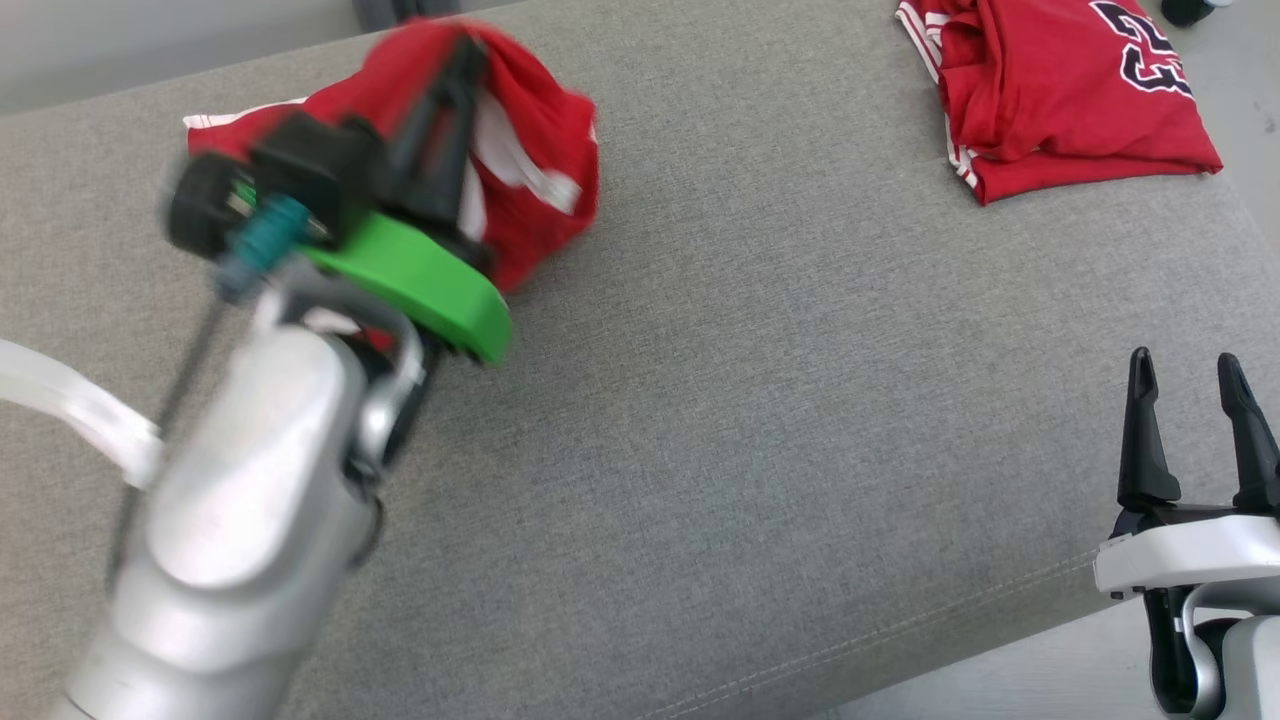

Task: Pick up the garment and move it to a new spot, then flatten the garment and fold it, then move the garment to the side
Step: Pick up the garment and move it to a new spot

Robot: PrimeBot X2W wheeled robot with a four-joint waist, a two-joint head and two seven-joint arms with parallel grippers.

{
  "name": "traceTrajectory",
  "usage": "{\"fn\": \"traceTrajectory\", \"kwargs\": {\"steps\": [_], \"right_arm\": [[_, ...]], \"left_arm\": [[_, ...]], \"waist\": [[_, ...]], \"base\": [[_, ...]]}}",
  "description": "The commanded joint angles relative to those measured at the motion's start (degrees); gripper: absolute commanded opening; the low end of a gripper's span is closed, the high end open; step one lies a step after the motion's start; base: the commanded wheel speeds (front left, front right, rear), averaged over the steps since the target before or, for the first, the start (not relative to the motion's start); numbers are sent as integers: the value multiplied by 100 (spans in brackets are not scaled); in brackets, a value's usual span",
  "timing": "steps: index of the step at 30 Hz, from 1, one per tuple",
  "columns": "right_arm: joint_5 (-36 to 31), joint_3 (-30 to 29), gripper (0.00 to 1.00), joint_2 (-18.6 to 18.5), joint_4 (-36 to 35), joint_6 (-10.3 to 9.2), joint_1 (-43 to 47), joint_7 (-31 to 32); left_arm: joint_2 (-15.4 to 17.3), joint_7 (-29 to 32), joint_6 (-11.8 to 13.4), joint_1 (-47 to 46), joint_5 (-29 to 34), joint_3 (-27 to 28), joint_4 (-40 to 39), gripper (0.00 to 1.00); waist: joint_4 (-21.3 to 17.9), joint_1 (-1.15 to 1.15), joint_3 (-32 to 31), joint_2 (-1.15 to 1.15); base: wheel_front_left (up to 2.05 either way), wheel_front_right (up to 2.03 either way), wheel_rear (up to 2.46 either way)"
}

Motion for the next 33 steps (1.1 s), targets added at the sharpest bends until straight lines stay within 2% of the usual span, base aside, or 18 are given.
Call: {"fn": "traceTrajectory", "kwargs": {"steps": [1,11,13,19,23,24,25,28,33], "right_arm": [[32,21,100,14,38,-12,1,-47],[22,74,100,21,212,-12,-62,-95],[15,69,100,20,238,-12,-34,-98],[-4,77,100,22,257,-12,49,-52],[-10,108,100,11,254,-12,55,-24],[-11,108,100,11,251,-12,64,-18],[-12,95,100,11,252,-12,80,-12],[-15,75,100,12,259,-12,126,-5],[-4,81,100,13,281,-12,173,3]], "left_arm": [[-71,-29,36,284,-20,-111,5,0],[-647,-236,-88,1335,38,-1007,689,0],[-817,-267,-175,1494,20,-1212,807,0],[-1109,-373,-294,1688,-1,-1618,978,0],[-1187,-425,-302,1691,-69,-1727,1123,0],[-1200,-473,-270,1670,-61,-1716,1146,38],[-1213,-543,-236,1641,-64,-1694,1182,100],[-1178,-759,-145,1546,-34,-1577,1232,100],[-851,-1065,46,1474,-59,-1200,1158,100]], "waist": [[5,0,-4,0],[138,0,-119,0],[179,0,-178,0],[287,0,-325,0],[344,0,-382,0],[355,0,-394,0],[375,0,-417,0],[428,0,-489,0],[512,0,-619,0]], "base": [[0,0,0],[0,0,0],[0,0,0],[0,0,0],[0,0,0],[0,0,0],[0,0,0],[0,0,0],[0,0,0]]}}
